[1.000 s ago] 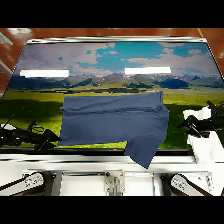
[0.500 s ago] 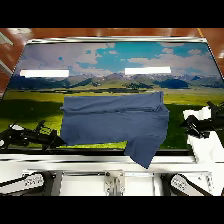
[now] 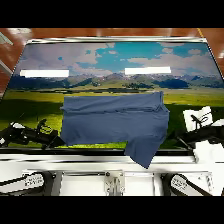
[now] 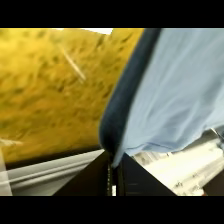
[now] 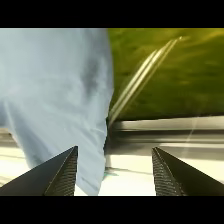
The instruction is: Fold the shirts.
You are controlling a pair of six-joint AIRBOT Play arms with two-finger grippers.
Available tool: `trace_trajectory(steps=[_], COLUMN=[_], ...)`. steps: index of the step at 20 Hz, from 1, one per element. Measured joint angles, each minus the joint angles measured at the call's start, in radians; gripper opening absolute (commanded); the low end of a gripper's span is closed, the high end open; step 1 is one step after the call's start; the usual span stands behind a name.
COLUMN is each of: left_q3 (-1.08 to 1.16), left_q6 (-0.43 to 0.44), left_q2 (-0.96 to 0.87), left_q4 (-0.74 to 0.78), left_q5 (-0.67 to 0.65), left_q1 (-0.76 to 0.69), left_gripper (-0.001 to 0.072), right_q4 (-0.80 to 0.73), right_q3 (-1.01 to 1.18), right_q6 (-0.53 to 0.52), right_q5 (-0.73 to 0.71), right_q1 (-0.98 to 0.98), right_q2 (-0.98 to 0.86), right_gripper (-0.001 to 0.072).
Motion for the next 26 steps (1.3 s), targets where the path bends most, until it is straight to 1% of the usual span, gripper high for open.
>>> trace_trajectory(steps=[3, 5, 6, 7, 9, 11, 12, 14, 15, 17, 20, 22, 26], left_q3=[0.017, 0.023, 0.024, 0.026, 0.027, 0.028, 0.028, 0.029, 0.029, 0.032, 0.068, 0.119, 0.268], left_q6=[0.005, 0.007, 0.007, 0.007, 0.008, 0.009, 0.010, 0.010, 0.010, 0.011, 0.026, 0.032, 0.016], left_q2=[0.000, 0.000, 0.000, 0.000, 0.000, 0.000, 0.000, 0.000, 0.000, 0.000, 0.001, 0.001, -0.002], left_q4=[-0.010, -0.012, -0.013, -0.014, -0.015, -0.016, -0.016, -0.016, -0.016, -0.016, -0.016, -0.016, -0.021], left_q5=[-0.040, -0.054, -0.057, -0.059, -0.063, -0.064, -0.064, -0.063, -0.061, -0.058, -0.064, -0.080, -0.110], left_q1=[0.000, 0.000, 0.000, 0.000, 0.000, 0.000, 0.000, 0.000, 0.000, 0.000, 0.000, 0.000, -0.008], left_gripper=[0.0037, 0.0038, 0.0037, 0.0037, 0.0038, 0.0037, 0.0037, 0.0037, 0.0037, 0.0037, 0.0037, 0.0037, 0.0036], right_q4=[0.033, 0.043, 0.051, 0.056, 0.056, 0.060, 0.062, 0.060, 0.060, 0.061, 0.078, 0.090, 0.146], right_q3=[-0.050, -0.064, -0.068, -0.071, -0.075, -0.077, -0.077, -0.079, -0.079, -0.079, -0.060, -0.029, 0.094], right_q6=[-0.010, -0.010, -0.010, -0.011, -0.013, -0.012, -0.009, -0.003, -0.001, -0.001, -0.057, -0.078, -0.073], right_q5=[-0.094, -0.132, -0.142, -0.142, -0.156, -0.171, -0.174, -0.188, -0.196, -0.193, -0.148, -0.119, -0.096], right_q1=[0.071, 0.109, 0.126, 0.144, 0.170, 0.187, 0.192, 0.198, 0.201, 0.203, 0.205, 0.205, 0.211], right_q2=[-0.001, -0.012, -0.019, -0.027, -0.038, -0.043, -0.045, -0.047, -0.047, -0.047, -0.029, -0.005, 0.015], right_gripper=[0.0540, 0.0539, 0.0519, 0.0443, 0.0318, 0.0310, 0.0225, 0.0128, 0.0059, 0.0058, 0.0058, 0.0057, 0.0057])
